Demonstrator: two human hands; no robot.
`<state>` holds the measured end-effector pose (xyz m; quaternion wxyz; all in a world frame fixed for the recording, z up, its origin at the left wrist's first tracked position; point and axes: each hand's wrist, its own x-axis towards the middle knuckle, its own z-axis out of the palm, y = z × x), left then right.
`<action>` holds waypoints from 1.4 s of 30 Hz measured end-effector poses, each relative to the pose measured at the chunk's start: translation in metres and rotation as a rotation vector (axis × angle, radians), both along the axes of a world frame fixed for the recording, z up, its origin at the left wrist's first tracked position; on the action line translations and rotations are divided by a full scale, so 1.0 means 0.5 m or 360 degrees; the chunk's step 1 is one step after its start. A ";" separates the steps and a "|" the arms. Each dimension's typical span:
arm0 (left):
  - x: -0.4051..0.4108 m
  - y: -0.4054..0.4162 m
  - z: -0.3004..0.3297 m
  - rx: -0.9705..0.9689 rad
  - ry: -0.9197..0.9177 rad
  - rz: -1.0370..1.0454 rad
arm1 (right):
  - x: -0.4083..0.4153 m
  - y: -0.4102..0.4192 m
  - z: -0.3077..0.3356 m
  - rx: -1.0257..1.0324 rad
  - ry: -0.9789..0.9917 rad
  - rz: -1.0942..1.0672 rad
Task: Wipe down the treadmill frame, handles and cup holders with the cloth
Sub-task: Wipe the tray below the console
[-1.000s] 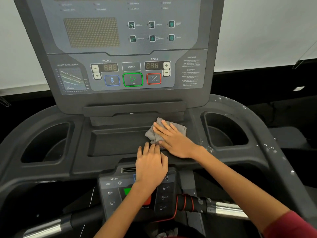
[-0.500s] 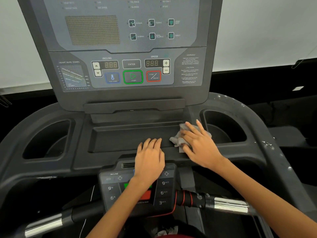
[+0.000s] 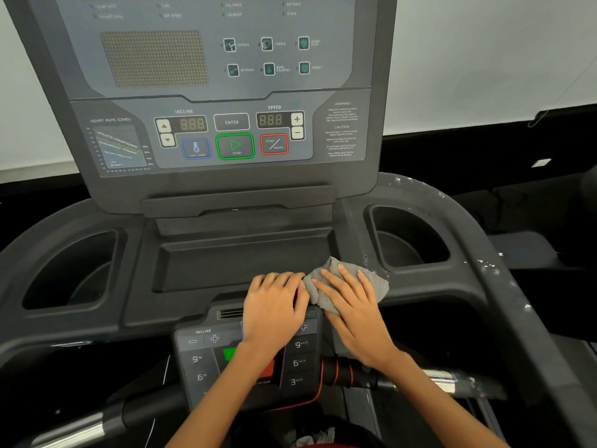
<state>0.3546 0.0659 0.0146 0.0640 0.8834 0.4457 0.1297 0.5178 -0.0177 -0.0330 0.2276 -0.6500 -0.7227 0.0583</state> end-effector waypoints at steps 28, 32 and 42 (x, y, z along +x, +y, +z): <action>0.149 0.044 -0.014 -0.0680 0.0166 -0.0216 | 0.119 0.121 0.012 -0.0001 0.0043 -0.0519; 0.144 0.038 -0.010 -0.0596 0.0094 -0.0182 | 0.112 0.077 0.017 0.0148 0.0204 -0.0448; 0.136 0.024 -0.004 -0.0461 0.0104 -0.0206 | 0.156 0.009 0.016 0.0066 -0.0212 -0.0348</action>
